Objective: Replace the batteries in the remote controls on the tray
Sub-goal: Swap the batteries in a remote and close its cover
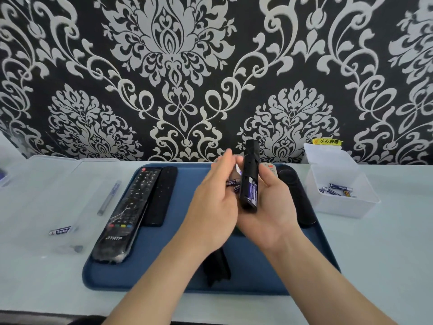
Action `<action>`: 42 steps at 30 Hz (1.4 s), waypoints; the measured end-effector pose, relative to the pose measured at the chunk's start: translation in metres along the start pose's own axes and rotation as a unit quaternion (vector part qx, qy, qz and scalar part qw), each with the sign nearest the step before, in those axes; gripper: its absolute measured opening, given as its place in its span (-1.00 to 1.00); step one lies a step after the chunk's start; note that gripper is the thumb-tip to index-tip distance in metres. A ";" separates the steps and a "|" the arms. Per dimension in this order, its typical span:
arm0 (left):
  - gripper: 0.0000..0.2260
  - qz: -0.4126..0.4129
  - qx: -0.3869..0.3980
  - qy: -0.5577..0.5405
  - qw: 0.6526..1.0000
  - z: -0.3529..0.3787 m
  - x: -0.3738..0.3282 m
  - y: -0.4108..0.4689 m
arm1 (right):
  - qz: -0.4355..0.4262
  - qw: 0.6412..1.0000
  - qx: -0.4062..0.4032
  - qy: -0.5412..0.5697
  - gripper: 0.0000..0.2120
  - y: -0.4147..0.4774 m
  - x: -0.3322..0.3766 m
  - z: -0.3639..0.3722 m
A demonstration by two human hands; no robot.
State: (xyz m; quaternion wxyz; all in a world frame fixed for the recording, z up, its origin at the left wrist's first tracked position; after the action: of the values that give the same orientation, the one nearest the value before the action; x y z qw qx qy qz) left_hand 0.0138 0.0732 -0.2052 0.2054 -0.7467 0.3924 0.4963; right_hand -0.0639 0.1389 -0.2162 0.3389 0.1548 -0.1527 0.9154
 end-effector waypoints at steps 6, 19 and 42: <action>-0.72 0.100 -0.025 -0.071 0.992 -0.025 -0.013 -0.005 | -0.004 1.000 -0.025 -0.013 -0.73 0.004 0.006 0.000; -0.55 0.128 -0.022 0.202 0.971 -0.024 -0.010 -0.009 | -0.057 0.942 -0.002 -0.330 -0.56 0.004 0.001 -0.001; -0.81 0.038 0.018 0.277 0.960 -0.022 -0.023 -0.014 | -0.085 0.907 -0.034 -0.410 -0.75 -0.002 0.002 0.003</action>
State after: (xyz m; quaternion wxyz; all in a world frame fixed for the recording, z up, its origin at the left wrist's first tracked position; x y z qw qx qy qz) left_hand 0.0331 0.0753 -0.1761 0.0837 -0.8355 0.4709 0.2706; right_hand -0.0638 0.1404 -0.2127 0.3282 0.5173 -0.2958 0.7329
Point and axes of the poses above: each hand's wrist, its own y-axis towards the middle knuckle, its own z-axis out of the palm, x = y × z, the point moved 1 cm from there along y, towards the middle knuckle, and after that the axes turned 12 degrees about -z, right-handed, at the moved point
